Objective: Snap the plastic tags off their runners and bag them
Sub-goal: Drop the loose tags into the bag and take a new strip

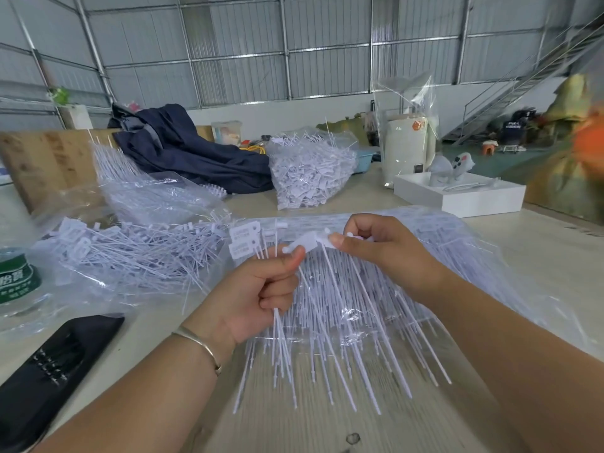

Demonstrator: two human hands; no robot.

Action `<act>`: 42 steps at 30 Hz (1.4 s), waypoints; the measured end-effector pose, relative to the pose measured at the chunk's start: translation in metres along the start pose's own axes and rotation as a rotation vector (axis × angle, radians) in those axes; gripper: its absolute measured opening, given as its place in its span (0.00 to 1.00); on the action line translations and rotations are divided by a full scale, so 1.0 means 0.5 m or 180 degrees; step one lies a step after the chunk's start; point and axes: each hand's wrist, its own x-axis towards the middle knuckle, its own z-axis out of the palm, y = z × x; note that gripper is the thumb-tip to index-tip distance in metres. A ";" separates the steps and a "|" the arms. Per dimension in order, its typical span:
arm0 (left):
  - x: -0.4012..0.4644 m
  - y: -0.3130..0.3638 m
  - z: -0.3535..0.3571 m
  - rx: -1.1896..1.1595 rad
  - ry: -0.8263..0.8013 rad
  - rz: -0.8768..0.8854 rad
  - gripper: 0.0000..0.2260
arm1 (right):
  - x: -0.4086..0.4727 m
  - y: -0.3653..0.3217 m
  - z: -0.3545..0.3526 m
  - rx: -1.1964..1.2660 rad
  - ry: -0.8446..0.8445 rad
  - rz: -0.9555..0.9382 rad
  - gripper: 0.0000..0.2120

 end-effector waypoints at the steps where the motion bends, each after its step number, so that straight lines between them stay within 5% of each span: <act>1: 0.000 -0.003 0.006 0.0009 -0.0072 -0.0021 0.10 | -0.002 -0.003 0.002 0.0076 -0.0064 0.0049 0.23; 4: 0.000 -0.014 0.018 0.0000 -0.0313 -0.0075 0.14 | -0.006 -0.008 0.022 0.0396 -0.0254 0.0130 0.16; 8: -0.003 -0.014 0.021 -0.0049 -0.0362 -0.0080 0.11 | -0.007 -0.004 0.041 0.0559 -0.0327 0.0100 0.22; 13: 0.008 -0.013 0.015 -0.0251 0.0070 0.0021 0.06 | -0.001 0.001 0.023 0.0282 0.0272 -0.0020 0.26; 24: 0.015 -0.019 0.002 0.0726 0.0843 -0.0080 0.11 | -0.001 0.029 0.020 -0.1670 0.0767 0.0084 0.13; 29: 0.016 -0.019 0.000 0.0887 0.0950 -0.0045 0.06 | -0.004 0.027 0.019 -0.1697 0.0699 0.0217 0.12; 34: 0.017 -0.017 -0.001 0.0991 0.0869 -0.0012 0.11 | -0.001 0.023 0.016 -0.1386 0.0507 0.0283 0.12; 42: -0.006 0.001 0.009 0.1403 0.0071 -0.0464 0.08 | 0.000 0.006 -0.011 -0.0429 -0.0207 0.0340 0.09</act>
